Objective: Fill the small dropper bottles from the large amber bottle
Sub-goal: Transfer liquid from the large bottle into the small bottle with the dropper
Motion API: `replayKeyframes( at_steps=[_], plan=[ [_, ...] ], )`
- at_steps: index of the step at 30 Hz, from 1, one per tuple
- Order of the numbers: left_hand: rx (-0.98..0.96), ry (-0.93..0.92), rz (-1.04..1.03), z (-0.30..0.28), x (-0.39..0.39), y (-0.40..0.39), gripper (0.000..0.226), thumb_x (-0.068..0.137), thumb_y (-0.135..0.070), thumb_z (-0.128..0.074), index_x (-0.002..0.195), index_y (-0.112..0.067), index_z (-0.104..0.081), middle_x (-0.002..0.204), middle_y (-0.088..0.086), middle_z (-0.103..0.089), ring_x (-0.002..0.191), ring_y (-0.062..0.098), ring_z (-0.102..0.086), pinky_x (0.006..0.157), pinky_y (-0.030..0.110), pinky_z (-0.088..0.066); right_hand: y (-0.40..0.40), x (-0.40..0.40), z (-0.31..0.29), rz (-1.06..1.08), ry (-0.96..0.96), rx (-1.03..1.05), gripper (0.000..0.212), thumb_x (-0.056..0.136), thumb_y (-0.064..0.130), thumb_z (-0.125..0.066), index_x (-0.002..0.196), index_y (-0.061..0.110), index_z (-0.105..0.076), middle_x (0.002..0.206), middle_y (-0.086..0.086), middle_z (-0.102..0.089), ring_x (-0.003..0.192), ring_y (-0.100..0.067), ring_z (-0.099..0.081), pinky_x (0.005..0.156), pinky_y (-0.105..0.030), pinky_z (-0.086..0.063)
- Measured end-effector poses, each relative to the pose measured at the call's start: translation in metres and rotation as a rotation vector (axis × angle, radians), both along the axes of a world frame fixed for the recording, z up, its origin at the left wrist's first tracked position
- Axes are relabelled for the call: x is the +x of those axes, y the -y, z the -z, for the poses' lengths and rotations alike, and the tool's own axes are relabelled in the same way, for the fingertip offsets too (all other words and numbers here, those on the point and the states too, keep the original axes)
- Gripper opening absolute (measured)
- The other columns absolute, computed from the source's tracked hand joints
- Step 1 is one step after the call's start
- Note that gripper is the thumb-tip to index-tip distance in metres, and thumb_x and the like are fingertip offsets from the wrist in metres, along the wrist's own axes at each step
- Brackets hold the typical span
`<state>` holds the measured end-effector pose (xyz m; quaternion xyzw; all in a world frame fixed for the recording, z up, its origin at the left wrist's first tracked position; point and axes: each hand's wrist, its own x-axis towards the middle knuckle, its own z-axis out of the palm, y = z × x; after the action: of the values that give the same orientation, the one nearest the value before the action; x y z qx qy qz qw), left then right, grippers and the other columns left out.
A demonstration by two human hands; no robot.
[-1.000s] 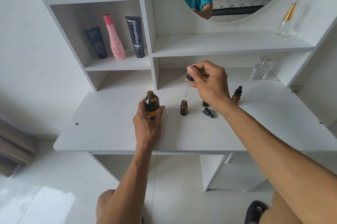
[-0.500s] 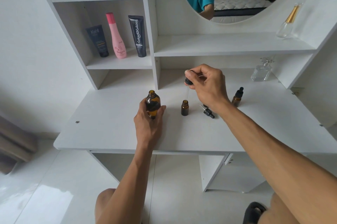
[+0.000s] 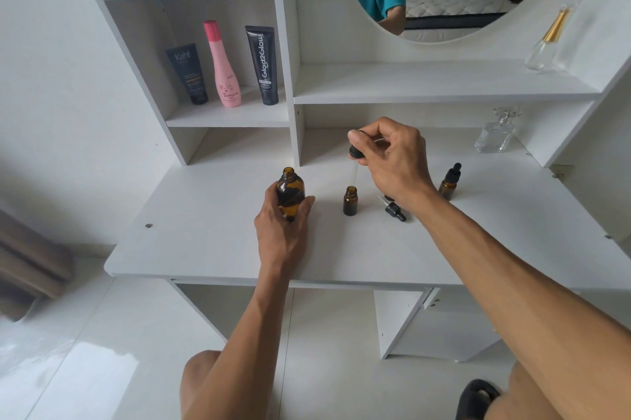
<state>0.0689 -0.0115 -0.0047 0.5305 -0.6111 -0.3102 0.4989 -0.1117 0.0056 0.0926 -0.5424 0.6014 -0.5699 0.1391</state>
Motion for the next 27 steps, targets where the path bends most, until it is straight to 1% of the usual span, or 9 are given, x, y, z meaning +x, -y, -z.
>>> replayKeyframes(
  at_steps=[3, 5, 8, 12, 16, 18, 21, 23, 27],
  plan=[
    [0.001, -0.003, -0.001, -0.0009, -0.0002, -0.0007, 0.04, 0.089, -0.031, -0.074, 0.124, -0.021, -0.057, 0.098, -0.012, -0.063, 0.081, 0.006, -0.06, 0.067, -0.002, -0.038, -0.0004, -0.0003, -0.0011, 0.0, -0.011, -0.008, 0.022, 0.09, 0.03, -0.071, 0.082, 0.01, -0.071, 0.073, 0.002, -0.073, 0.072, -0.017, -0.073, 0.071, -0.048, -0.061],
    [0.001, -0.002, -0.004, 0.0003, 0.0, 0.0002, 0.039, 0.089, -0.032, -0.074, 0.123, -0.023, -0.057, 0.099, -0.011, -0.065, 0.084, 0.01, -0.063, 0.067, 0.0, -0.039, -0.0003, -0.0005, -0.0016, 0.001, -0.015, -0.01, 0.022, 0.09, 0.031, -0.071, 0.081, 0.01, -0.071, 0.073, 0.003, -0.073, 0.072, -0.018, -0.073, 0.071, -0.048, -0.061],
    [0.013, -0.005, -0.005, 0.0008, -0.0005, 0.0003, 0.039, 0.088, -0.032, -0.075, 0.122, -0.024, -0.057, 0.1, -0.011, -0.066, 0.086, 0.009, -0.062, 0.068, 0.001, -0.04, -0.001, -0.001, -0.0024, 0.006, -0.028, -0.018, 0.023, 0.09, 0.031, -0.071, 0.081, 0.011, -0.071, 0.072, 0.004, -0.073, 0.072, -0.016, -0.073, 0.072, -0.047, -0.061],
    [0.02, -0.006, -0.006, 0.0008, -0.001, 0.0, 0.038, 0.088, -0.033, -0.074, 0.121, -0.026, -0.057, 0.098, -0.013, -0.065, 0.085, 0.007, -0.061, 0.073, 0.013, -0.045, -0.0011, -0.0018, -0.0049, 0.008, -0.035, -0.034, 0.023, 0.09, 0.031, -0.071, 0.081, 0.01, -0.07, 0.07, 0.005, -0.072, 0.07, -0.013, -0.073, 0.072, -0.047, -0.061],
    [0.026, 0.009, -0.011, 0.0005, -0.0001, 0.0004, 0.038, 0.088, -0.034, -0.074, 0.121, -0.025, -0.057, 0.097, -0.016, -0.064, 0.081, -0.004, -0.06, 0.067, 0.004, -0.041, -0.0013, -0.0015, -0.0074, 0.016, -0.044, -0.044, 0.024, 0.09, 0.031, -0.071, 0.082, 0.009, -0.07, 0.071, 0.007, -0.072, 0.07, -0.012, -0.072, 0.072, -0.046, -0.061],
    [0.023, 0.009, -0.008, 0.0004, 0.0003, 0.0004, 0.038, 0.088, -0.034, -0.074, 0.121, -0.025, -0.057, 0.097, -0.016, -0.064, 0.08, -0.003, -0.059, 0.067, 0.003, -0.041, -0.001, -0.0013, -0.008, 0.018, -0.043, -0.047, 0.024, 0.09, 0.032, -0.07, 0.081, 0.01, -0.07, 0.072, 0.006, -0.073, 0.071, -0.012, -0.072, 0.072, -0.047, -0.061],
    [0.019, 0.004, -0.006, 0.0012, 0.0001, 0.0004, 0.039, 0.088, -0.034, -0.074, 0.122, -0.025, -0.057, 0.099, -0.014, -0.065, 0.083, 0.003, -0.06, 0.074, 0.013, -0.045, 0.0001, -0.0016, -0.0085, 0.025, -0.051, -0.05, 0.025, 0.09, 0.033, -0.07, 0.081, 0.01, -0.07, 0.073, 0.007, -0.073, 0.072, -0.014, -0.072, 0.071, -0.047, -0.061],
    [0.011, 0.0, -0.004, 0.0014, -0.0003, 0.0005, 0.039, 0.088, -0.033, -0.074, 0.122, -0.026, -0.057, 0.099, -0.013, -0.066, 0.084, 0.003, -0.06, 0.076, 0.018, -0.048, 0.0006, -0.002, -0.0087, 0.027, -0.05, -0.048, 0.025, 0.09, 0.033, -0.07, 0.081, 0.01, -0.07, 0.073, 0.008, -0.072, 0.072, -0.014, -0.072, 0.071, -0.047, -0.061],
    [0.018, 0.002, -0.002, 0.0011, -0.0002, 0.0005, 0.039, 0.088, -0.034, -0.074, 0.122, -0.027, -0.057, 0.099, -0.014, -0.066, 0.083, -0.004, -0.059, 0.07, 0.005, -0.042, -0.0005, -0.0026, -0.0076, 0.022, -0.042, -0.045, 0.023, 0.09, 0.033, -0.071, 0.081, 0.011, -0.071, 0.072, 0.008, -0.072, 0.073, -0.014, -0.072, 0.071, -0.047, -0.061]
  ],
)
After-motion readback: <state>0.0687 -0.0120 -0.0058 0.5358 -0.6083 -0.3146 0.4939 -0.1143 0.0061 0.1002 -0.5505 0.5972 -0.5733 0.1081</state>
